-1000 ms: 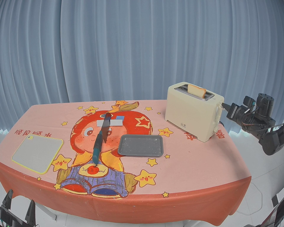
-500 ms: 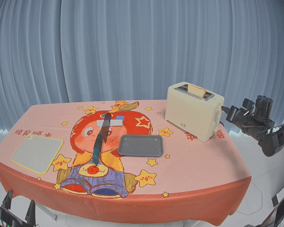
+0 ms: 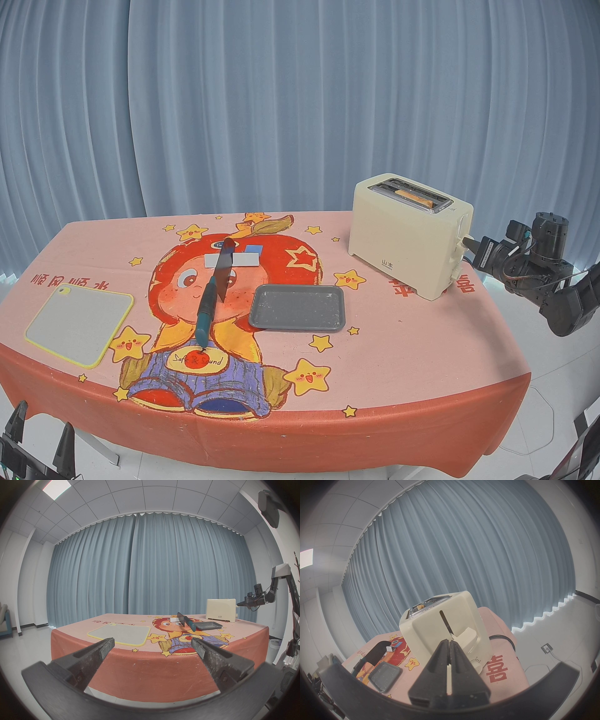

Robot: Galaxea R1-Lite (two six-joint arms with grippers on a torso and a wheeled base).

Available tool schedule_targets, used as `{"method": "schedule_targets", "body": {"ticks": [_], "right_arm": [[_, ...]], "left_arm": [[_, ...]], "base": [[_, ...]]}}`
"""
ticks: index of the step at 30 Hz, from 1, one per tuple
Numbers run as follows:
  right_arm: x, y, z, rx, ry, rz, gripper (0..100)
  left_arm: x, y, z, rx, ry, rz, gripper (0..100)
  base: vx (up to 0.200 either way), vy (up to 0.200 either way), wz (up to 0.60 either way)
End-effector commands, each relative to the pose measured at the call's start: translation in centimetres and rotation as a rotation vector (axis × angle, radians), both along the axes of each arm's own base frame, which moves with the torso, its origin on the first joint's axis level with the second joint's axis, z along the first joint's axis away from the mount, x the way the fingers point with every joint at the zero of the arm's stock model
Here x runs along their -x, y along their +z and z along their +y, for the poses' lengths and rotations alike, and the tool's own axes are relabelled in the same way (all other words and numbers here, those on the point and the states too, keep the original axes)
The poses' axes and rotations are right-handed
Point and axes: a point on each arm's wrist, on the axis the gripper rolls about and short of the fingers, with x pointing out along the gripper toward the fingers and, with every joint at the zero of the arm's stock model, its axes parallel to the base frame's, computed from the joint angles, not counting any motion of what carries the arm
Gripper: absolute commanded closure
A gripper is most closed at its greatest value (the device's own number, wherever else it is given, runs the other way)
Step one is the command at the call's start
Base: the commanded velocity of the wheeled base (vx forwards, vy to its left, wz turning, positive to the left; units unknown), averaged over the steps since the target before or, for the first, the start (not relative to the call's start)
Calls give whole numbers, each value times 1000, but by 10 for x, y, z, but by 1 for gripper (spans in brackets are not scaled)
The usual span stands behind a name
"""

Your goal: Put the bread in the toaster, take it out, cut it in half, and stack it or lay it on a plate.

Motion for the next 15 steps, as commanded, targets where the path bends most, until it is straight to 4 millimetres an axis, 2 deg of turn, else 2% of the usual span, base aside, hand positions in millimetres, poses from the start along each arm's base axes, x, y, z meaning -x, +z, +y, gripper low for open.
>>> {"method": "schedule_targets", "body": {"ticks": [1, 15], "right_arm": [[-2, -6, 0, 3, 0, 21, 100], [-3, -14, 1, 9, -4, 47, 100]], "left_arm": [[-1, -5, 0, 1, 1, 19, 0], [-1, -5, 0, -1, 1, 19, 0]], "base": [[0, 0, 0], [0, 0, 0]]}}
